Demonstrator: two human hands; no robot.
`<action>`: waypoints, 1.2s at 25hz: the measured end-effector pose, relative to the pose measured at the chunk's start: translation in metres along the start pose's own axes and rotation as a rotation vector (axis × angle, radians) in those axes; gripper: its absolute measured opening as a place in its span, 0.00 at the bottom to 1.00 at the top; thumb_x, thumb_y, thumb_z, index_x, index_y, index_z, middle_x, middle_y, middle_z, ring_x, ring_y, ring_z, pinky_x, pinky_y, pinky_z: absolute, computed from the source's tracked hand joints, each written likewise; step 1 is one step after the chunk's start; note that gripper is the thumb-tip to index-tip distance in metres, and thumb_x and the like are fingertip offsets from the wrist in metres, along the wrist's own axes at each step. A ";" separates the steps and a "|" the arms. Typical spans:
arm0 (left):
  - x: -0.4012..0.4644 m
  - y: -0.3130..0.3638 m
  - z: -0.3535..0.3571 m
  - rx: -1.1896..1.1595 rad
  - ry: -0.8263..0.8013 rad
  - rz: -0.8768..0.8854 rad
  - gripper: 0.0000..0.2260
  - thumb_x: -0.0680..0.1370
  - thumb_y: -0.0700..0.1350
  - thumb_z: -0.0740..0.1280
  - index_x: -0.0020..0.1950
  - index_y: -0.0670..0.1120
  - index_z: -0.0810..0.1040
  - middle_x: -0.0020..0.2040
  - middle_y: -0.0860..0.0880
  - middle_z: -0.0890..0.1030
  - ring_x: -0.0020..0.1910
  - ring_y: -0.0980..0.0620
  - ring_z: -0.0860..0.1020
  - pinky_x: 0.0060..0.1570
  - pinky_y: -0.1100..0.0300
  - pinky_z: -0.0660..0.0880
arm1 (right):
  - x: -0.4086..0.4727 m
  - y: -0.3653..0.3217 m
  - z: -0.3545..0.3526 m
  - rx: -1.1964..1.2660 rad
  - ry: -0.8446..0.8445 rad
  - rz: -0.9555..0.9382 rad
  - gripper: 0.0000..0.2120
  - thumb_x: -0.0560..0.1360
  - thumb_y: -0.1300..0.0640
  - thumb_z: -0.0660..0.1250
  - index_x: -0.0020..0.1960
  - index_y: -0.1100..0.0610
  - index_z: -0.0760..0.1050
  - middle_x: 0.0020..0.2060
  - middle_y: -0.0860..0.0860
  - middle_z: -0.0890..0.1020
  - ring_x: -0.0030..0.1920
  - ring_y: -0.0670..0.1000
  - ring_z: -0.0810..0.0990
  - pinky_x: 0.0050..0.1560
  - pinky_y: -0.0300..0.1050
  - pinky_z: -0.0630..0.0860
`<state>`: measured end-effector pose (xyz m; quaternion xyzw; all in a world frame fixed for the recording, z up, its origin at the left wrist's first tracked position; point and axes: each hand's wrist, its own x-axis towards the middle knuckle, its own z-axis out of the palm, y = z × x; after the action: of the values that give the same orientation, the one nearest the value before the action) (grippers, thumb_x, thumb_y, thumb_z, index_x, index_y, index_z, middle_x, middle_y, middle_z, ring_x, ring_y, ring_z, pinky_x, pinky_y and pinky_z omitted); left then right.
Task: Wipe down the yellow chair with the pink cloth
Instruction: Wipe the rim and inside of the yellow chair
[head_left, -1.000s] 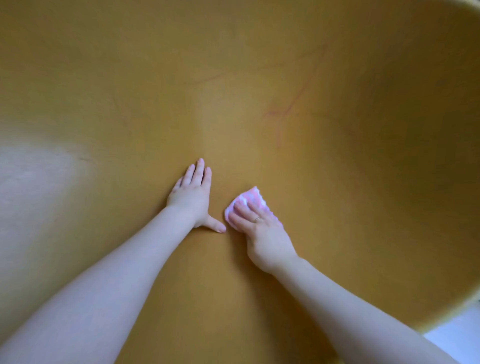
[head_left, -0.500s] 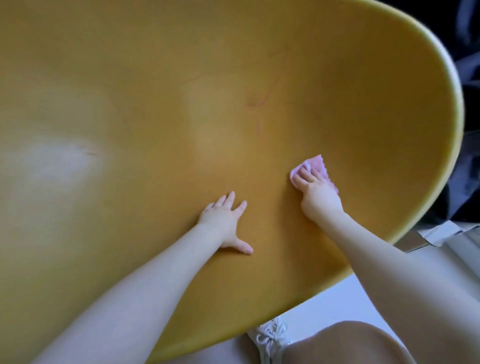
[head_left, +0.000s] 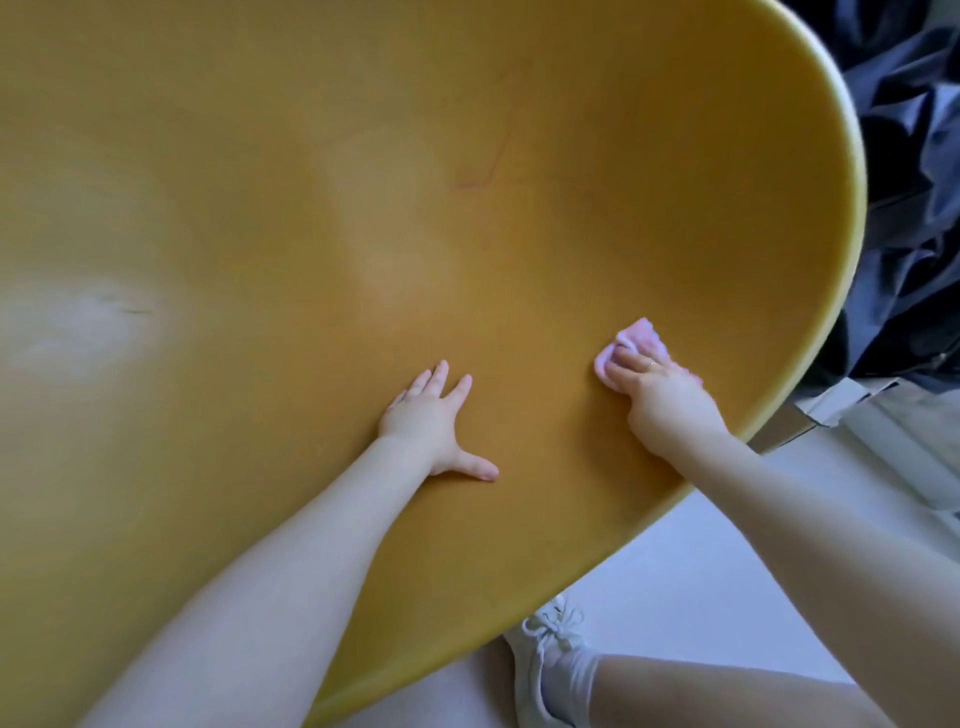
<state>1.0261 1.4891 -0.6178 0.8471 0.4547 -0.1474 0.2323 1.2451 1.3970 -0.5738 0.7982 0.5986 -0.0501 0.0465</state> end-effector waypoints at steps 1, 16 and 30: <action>0.000 -0.001 0.000 -0.002 -0.006 0.000 0.54 0.63 0.68 0.70 0.77 0.54 0.41 0.77 0.50 0.37 0.77 0.51 0.42 0.74 0.54 0.48 | 0.003 0.012 -0.006 -0.044 0.037 0.064 0.26 0.72 0.69 0.54 0.67 0.52 0.67 0.72 0.49 0.63 0.73 0.51 0.55 0.55 0.46 0.65; -0.002 0.013 -0.014 0.021 -0.136 -0.100 0.54 0.64 0.67 0.71 0.76 0.55 0.37 0.76 0.51 0.33 0.77 0.50 0.39 0.74 0.51 0.47 | 0.013 0.014 -0.014 -0.092 0.008 0.071 0.23 0.74 0.64 0.55 0.70 0.55 0.63 0.74 0.53 0.57 0.74 0.54 0.52 0.71 0.49 0.56; 0.017 0.043 -0.013 0.046 0.013 -0.268 0.37 0.74 0.69 0.51 0.77 0.54 0.46 0.78 0.47 0.44 0.76 0.44 0.49 0.74 0.49 0.52 | 0.084 0.031 0.006 -0.149 0.039 -0.198 0.27 0.74 0.60 0.60 0.72 0.54 0.57 0.75 0.51 0.54 0.75 0.51 0.46 0.71 0.45 0.52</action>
<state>1.0720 1.4877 -0.6036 0.7847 0.5619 -0.1821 0.1880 1.2983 1.4672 -0.5910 0.7302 0.6774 0.0056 0.0889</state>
